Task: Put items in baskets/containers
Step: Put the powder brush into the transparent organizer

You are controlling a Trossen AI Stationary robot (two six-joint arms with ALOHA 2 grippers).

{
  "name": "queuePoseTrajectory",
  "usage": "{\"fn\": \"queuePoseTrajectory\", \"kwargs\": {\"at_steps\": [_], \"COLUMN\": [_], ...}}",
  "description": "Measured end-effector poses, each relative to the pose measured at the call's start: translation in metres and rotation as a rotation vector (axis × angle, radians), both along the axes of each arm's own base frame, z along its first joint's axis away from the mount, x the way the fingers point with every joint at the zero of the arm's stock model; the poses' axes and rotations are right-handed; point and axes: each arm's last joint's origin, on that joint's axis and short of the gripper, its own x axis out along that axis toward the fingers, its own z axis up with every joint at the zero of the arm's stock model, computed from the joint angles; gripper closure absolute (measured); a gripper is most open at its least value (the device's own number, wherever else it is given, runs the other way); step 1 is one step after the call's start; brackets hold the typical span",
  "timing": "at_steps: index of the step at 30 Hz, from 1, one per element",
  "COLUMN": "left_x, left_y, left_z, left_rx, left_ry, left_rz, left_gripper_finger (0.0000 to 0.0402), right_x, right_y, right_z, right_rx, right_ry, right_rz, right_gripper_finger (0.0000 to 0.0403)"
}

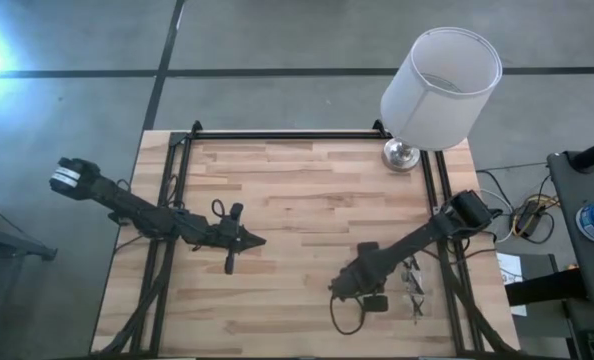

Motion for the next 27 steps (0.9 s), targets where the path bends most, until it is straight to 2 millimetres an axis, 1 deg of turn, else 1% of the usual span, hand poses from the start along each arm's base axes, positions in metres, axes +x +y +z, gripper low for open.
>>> {"fn": "queuePoseTrajectory", "kwargs": {"at_steps": [5,11,15,23,27], "left_x": [0.0,0.0,0.0,0.0,0.0], "left_y": [0.0,0.0,0.0,0.0,0.0], "left_z": [0.0,0.0,0.0,0.0,0.0], "left_rx": [0.0,0.0,0.0,0.0,0.0], "left_ry": [0.0,0.0,0.0,0.0,0.0], "left_rz": [0.0,0.0,0.0,0.0,0.0], "left_gripper_finger": [0.0401,0.0401,0.0401,0.0401,0.0401], "right_x": [0.002,-0.005,-0.007,-0.004,-0.002], "right_y": [0.001,-0.001,-0.003,-0.002,-0.001], "right_z": [-0.002,-0.008,-0.014,-0.015,-0.014], "right_rx": [0.017,0.023,0.014,0.016,0.004], "right_ry": [-0.025,0.014,0.023,-0.017,-0.036], "right_rz": [0.019,0.021,0.022,0.009,0.004], "right_gripper_finger": [0.03,0.0309,0.0309,0.0306,0.0298]}}
